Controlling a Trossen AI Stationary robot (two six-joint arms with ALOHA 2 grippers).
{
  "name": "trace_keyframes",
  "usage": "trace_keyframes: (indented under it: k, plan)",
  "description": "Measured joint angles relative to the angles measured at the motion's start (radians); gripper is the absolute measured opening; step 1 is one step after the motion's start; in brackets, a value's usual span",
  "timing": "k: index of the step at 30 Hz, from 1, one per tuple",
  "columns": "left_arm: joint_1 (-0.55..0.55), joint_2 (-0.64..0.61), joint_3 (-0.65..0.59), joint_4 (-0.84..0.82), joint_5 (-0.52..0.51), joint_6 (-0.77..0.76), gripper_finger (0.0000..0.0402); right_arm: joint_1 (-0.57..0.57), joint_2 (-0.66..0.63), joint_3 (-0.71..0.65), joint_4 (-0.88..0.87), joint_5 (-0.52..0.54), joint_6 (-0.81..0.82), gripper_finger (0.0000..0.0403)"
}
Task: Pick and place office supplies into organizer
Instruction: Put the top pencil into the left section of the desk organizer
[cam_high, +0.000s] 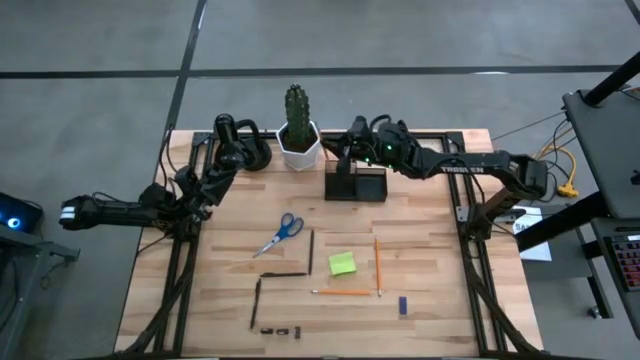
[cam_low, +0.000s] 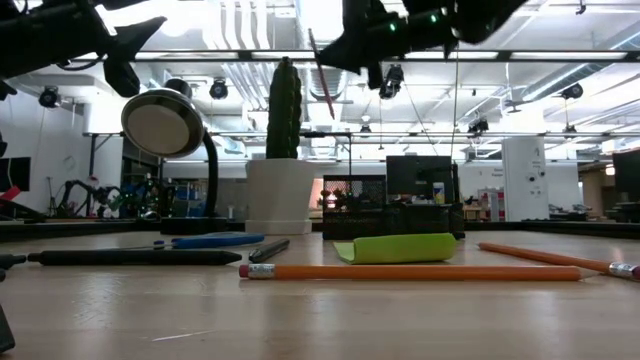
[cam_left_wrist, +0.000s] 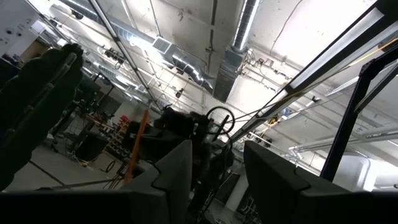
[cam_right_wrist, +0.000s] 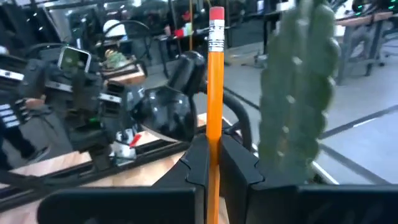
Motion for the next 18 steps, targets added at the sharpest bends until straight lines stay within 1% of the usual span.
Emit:
trace_keyframes:
  k: [3,5,10,18]
  plan:
    - [0.0,0.0,0.0,0.0,0.0,0.0,0.013,-0.003,-0.001,-0.062,0.091,0.028,0.004,0.0013]
    - [0.0,0.0,0.0,0.0,0.0,0.0,0.013,-0.003,-0.001,-0.093,0.124,0.07,0.004,0.0013]
    - [0.0,0.0,0.0,0.0,0.0,0.0,0.013,-0.012,-0.001,-0.134,0.139,0.137,0.003,0.0013]
    - [0.0,0.001,0.0,0.0,0.0,0.0,0.013,-0.013,-0.001,-0.177,0.141,0.346,0.043,0.0013]
